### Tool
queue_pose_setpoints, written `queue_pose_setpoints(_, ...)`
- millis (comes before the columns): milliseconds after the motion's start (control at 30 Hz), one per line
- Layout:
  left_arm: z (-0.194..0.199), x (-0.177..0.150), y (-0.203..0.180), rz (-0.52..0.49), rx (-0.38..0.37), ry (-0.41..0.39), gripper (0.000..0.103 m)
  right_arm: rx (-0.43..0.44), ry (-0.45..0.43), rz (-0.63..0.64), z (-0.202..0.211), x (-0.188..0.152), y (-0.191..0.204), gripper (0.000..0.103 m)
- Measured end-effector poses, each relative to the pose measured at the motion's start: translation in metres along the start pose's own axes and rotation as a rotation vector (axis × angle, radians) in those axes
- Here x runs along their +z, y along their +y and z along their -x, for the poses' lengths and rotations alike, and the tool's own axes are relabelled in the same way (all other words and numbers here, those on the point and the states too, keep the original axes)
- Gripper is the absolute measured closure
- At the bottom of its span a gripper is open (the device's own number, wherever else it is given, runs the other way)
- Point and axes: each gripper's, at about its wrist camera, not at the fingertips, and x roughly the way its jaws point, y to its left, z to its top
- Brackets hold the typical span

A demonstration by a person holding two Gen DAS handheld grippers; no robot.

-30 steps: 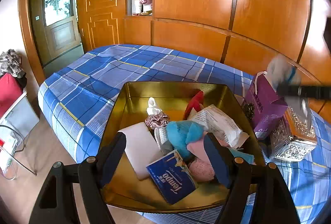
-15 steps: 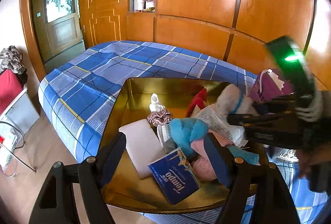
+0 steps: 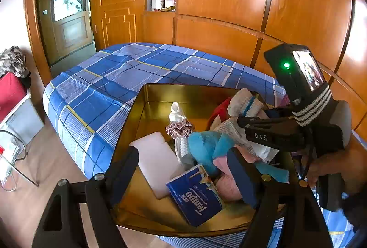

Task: Organize soft objects
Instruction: 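Carry the white sock over the gold tray and release it with the right tool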

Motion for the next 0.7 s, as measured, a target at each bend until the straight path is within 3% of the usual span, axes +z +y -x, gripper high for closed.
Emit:
queue_pose_setpoints(433,0.006,0.001,0.001,0.008,0.004,-0.02,0.018,-0.017,-0.098,-0.022,0.034,-0.01,0.006,0.049)
queue_pose_setpoints(700,0.013,0.003,-0.003,0.0,-0.002,-0.039,0.017,-0.052,-0.202,-0.05,0.069,-0.023,0.004,0.047)
